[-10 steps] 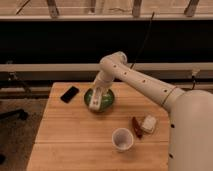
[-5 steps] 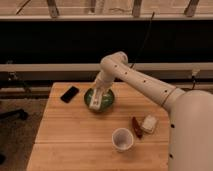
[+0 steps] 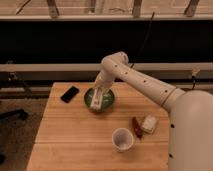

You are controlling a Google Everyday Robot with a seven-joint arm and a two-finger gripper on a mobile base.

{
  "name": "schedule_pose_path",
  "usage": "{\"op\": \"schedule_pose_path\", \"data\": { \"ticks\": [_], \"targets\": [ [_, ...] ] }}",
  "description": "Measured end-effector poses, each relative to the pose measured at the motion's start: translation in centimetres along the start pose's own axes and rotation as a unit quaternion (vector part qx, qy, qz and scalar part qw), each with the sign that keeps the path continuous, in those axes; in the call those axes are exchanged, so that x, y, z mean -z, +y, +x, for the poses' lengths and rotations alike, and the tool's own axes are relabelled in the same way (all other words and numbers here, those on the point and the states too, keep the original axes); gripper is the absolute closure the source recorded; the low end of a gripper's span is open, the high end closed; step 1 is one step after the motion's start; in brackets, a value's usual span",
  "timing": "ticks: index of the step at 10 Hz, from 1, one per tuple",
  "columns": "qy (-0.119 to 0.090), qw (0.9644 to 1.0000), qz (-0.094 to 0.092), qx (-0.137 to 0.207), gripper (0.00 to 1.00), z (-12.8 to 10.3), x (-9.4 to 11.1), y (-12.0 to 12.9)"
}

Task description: Place the bottle in the ceramic bowl

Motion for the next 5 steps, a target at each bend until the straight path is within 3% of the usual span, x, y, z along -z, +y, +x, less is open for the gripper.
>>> {"op": "schedule_pose_path", "data": {
  "ticks": [5],
  "targets": [
    [0.000,1.0000,0.002,-0.002,0.32,0.24,0.00,0.04]
  ]
}}
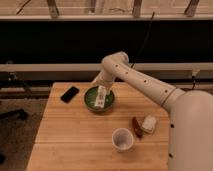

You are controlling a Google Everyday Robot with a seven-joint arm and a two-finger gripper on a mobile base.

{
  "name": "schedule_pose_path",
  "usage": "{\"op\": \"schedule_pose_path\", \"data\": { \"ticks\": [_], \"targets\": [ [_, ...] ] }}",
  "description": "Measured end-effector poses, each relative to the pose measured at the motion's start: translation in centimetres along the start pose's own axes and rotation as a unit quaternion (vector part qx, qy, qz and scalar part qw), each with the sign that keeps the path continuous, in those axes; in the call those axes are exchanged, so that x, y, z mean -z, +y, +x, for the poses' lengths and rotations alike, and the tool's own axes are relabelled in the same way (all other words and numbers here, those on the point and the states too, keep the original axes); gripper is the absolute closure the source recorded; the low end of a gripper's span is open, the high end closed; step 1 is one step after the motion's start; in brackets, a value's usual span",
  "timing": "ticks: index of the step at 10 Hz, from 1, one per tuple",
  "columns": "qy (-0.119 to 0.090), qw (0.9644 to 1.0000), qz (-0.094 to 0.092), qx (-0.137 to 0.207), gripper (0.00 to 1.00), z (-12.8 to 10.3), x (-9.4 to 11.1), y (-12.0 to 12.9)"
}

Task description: Place the bottle in the ceramic bowl

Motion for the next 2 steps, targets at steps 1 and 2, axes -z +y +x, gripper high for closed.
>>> {"op": "schedule_pose_path", "data": {
  "ticks": [1,2],
  "targets": [
    [0.000,1.0000,0.000,0.000,0.25,0.03,0.04,0.04],
    [0.000,1.0000,0.001,-0.001,0.21,0.09,0.12,0.08]
  ]
}}
